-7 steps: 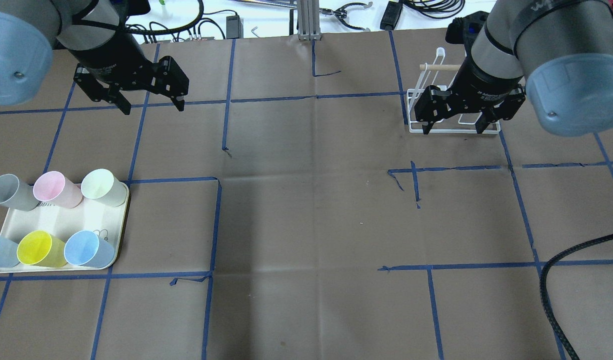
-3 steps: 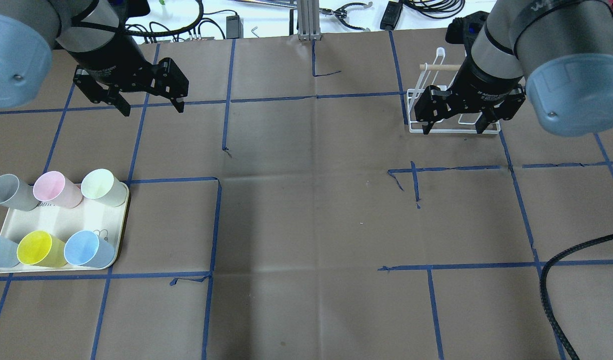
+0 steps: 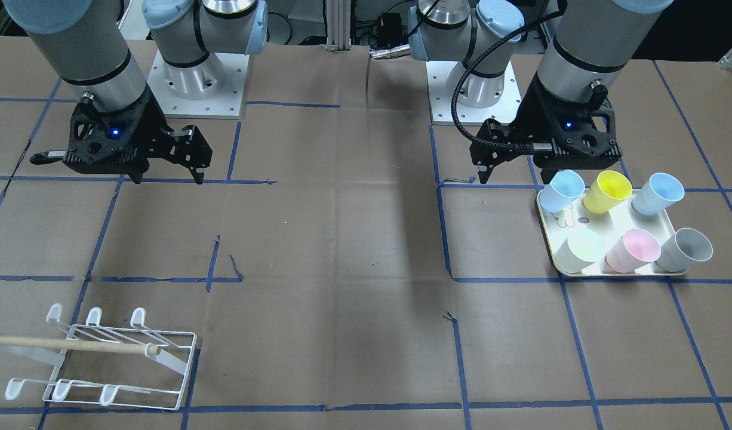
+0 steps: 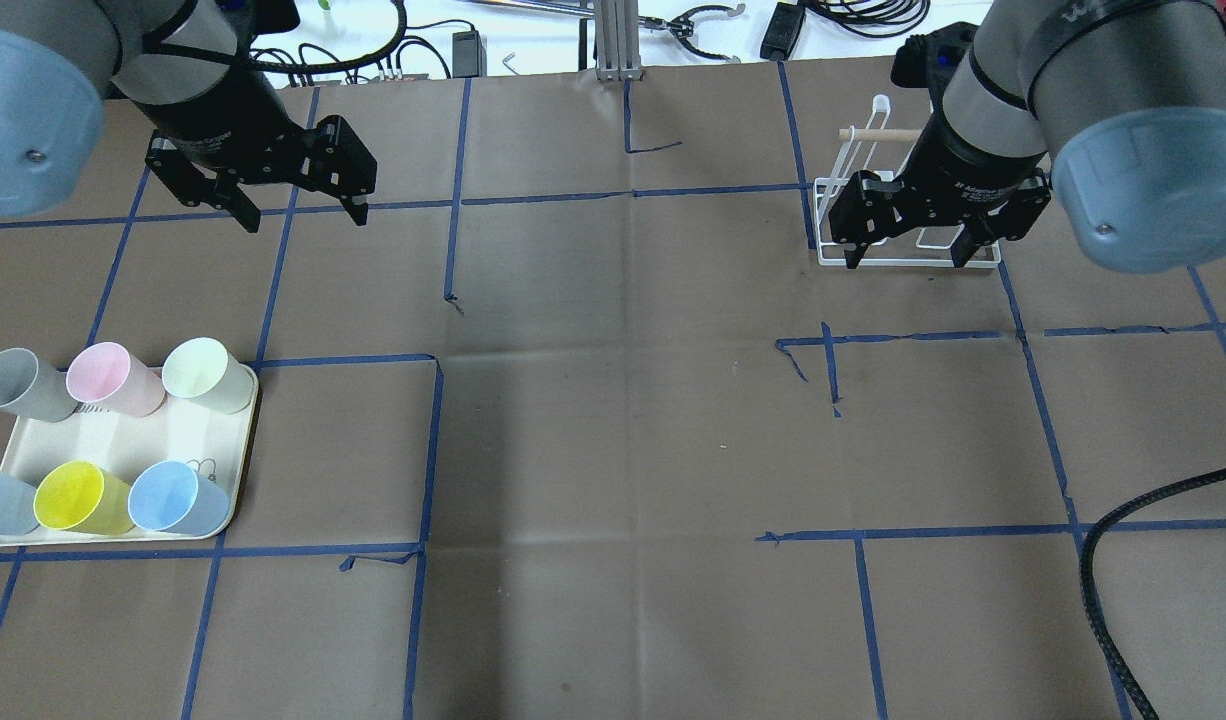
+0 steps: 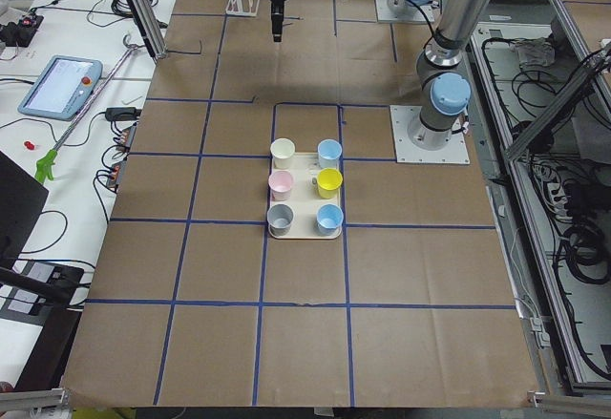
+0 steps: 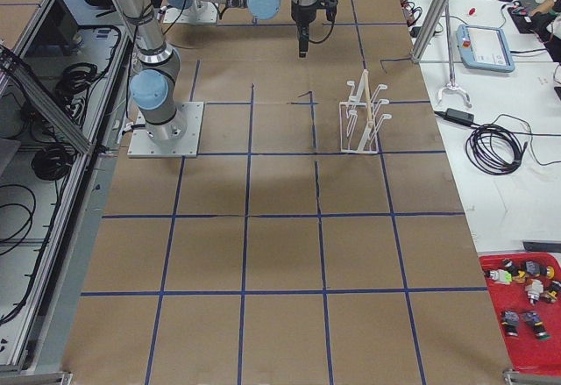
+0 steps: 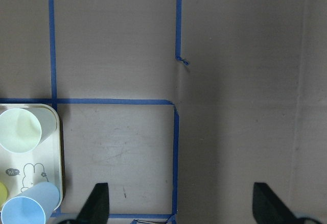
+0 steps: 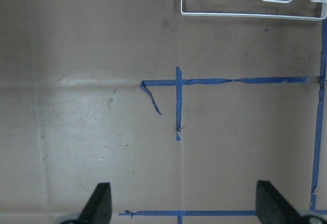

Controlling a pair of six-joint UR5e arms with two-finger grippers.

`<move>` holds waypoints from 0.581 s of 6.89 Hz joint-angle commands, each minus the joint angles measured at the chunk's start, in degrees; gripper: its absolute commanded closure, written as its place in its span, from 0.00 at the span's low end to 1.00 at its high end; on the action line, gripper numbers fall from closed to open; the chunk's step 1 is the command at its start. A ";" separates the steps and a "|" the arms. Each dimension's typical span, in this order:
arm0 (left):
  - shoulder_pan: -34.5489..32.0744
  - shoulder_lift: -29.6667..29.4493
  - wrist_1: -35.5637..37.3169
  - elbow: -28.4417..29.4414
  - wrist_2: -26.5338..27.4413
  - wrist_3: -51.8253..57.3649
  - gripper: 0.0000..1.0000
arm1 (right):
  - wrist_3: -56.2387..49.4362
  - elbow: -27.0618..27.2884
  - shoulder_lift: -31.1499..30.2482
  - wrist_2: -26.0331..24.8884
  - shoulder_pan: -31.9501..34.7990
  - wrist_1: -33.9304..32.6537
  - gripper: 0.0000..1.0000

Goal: Transfer IKEA cup to right arm and place on rack

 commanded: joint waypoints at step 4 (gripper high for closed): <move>1.49 0.65 0.18 -1.24 0.40 2.76 0.00 | 0.01 0.00 0.03 -0.03 0.00 0.00 0.00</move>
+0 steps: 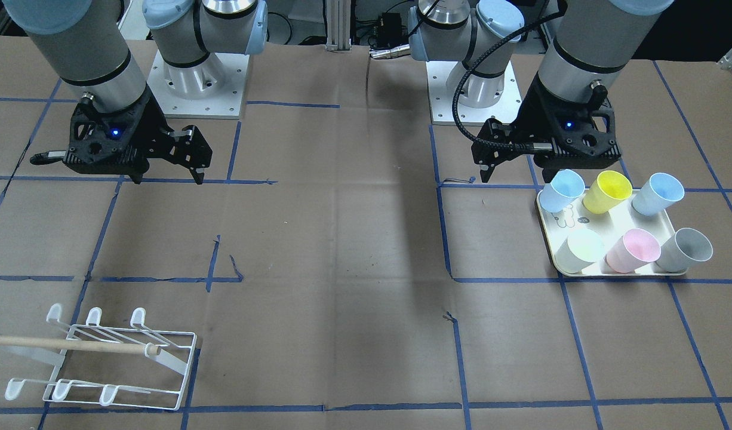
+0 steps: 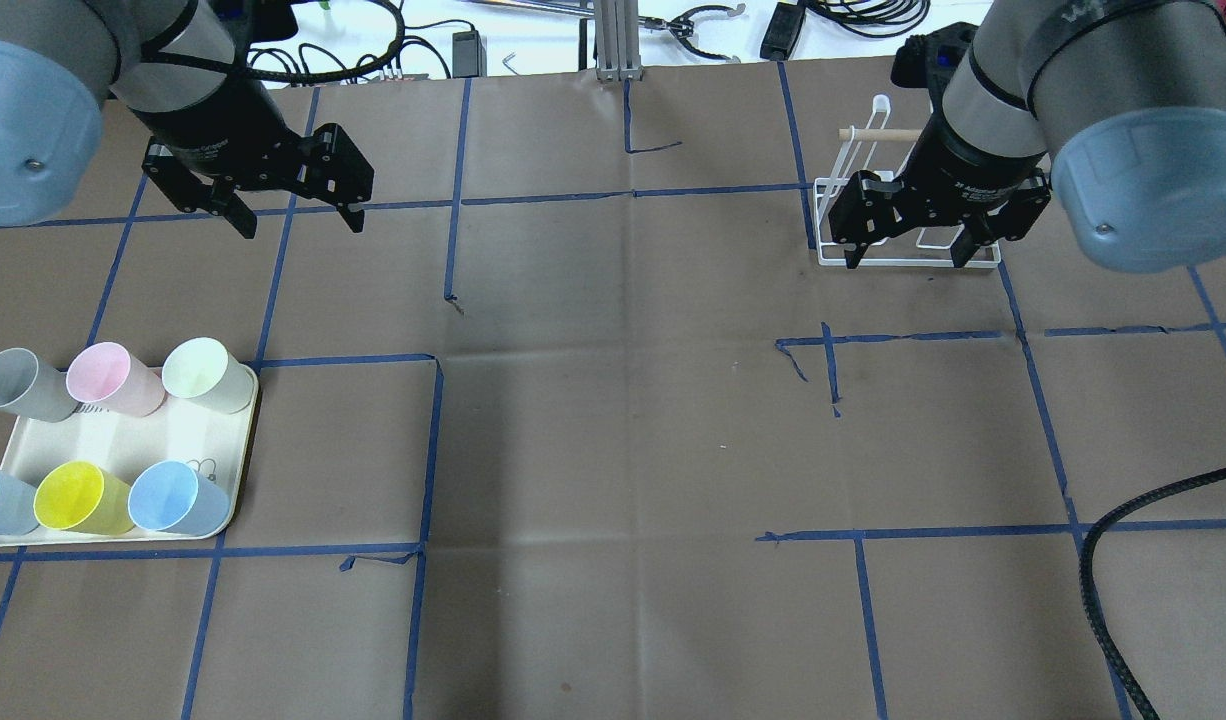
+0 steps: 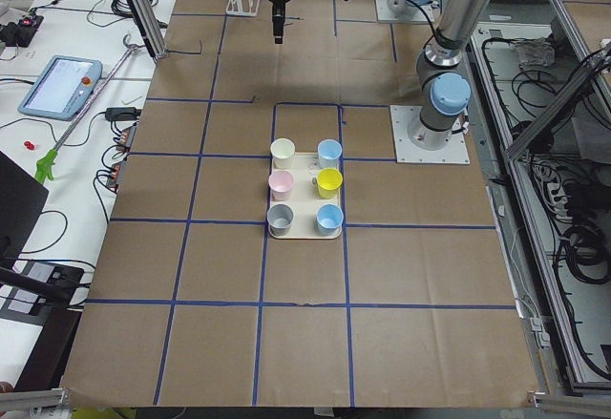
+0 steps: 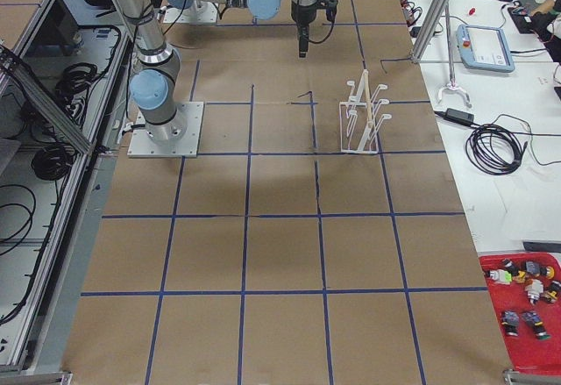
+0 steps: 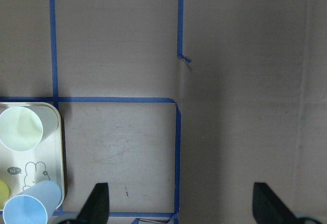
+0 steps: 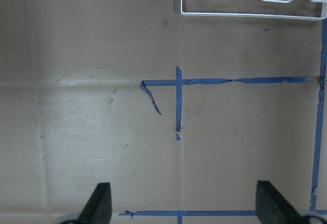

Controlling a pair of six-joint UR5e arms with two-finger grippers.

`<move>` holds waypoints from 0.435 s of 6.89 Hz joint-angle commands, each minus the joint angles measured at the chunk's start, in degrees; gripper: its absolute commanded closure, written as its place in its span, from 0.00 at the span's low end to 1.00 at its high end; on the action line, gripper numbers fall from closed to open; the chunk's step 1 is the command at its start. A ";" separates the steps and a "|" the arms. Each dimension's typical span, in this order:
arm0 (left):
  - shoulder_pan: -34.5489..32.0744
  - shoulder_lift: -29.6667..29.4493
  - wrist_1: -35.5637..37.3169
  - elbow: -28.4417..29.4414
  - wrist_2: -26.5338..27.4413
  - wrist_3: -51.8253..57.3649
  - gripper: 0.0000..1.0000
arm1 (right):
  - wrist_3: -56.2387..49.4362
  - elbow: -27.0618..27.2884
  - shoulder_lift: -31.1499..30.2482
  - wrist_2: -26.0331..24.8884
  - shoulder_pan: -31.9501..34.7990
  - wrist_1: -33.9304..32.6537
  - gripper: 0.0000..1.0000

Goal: Transfer IKEA cup to right arm and place on rack

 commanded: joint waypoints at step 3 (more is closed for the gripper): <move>13.99 0.87 2.12 -3.53 -0.27 18.09 0.00 | 0.00 0.00 0.00 -0.04 0.00 0.00 0.00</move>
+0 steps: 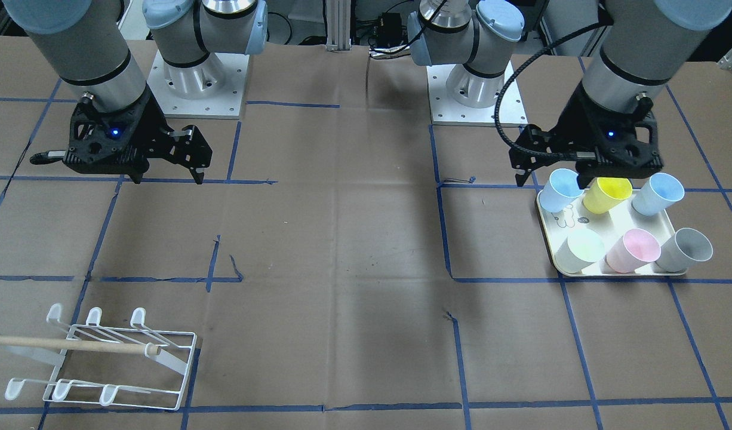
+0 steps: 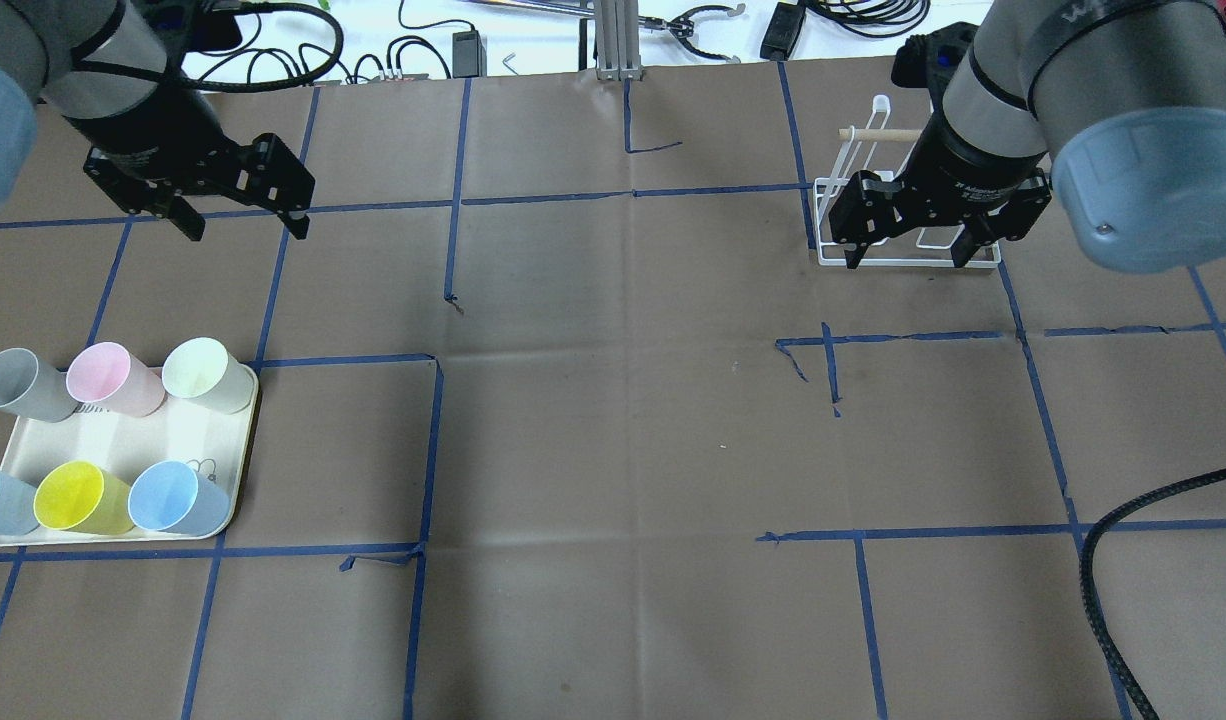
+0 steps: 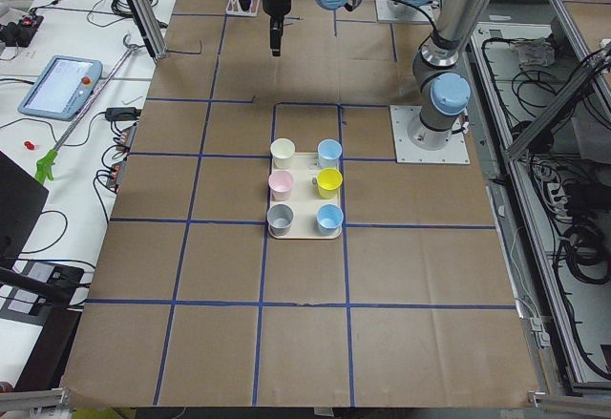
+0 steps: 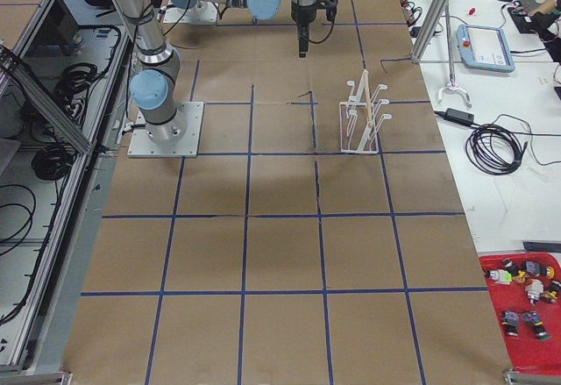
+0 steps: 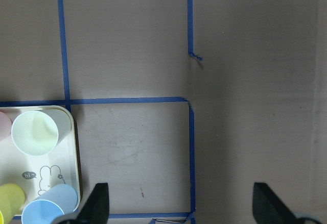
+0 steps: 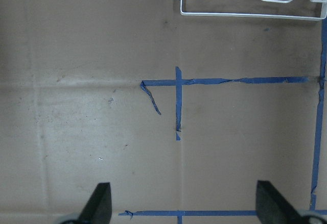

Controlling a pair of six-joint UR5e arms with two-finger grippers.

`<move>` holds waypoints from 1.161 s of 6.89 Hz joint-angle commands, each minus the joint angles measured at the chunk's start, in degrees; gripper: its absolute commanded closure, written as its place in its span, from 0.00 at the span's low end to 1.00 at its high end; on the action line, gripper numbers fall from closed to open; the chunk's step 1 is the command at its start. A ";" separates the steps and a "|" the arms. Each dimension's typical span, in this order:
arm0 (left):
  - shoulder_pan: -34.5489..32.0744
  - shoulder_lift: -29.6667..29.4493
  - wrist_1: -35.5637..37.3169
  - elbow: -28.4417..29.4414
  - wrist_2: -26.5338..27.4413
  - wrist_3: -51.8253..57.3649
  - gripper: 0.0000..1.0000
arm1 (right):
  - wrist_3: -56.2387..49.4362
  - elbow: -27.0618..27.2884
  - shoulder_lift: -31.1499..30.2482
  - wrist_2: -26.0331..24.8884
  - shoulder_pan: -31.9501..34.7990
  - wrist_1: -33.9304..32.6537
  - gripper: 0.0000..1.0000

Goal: Transfer IKEA cup to right arm and place on rack

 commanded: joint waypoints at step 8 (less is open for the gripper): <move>12.74 -5.11 25.40 -19.41 -0.10 15.68 0.01 | 2.18 0.09 -0.53 1.05 0.70 -6.84 0.00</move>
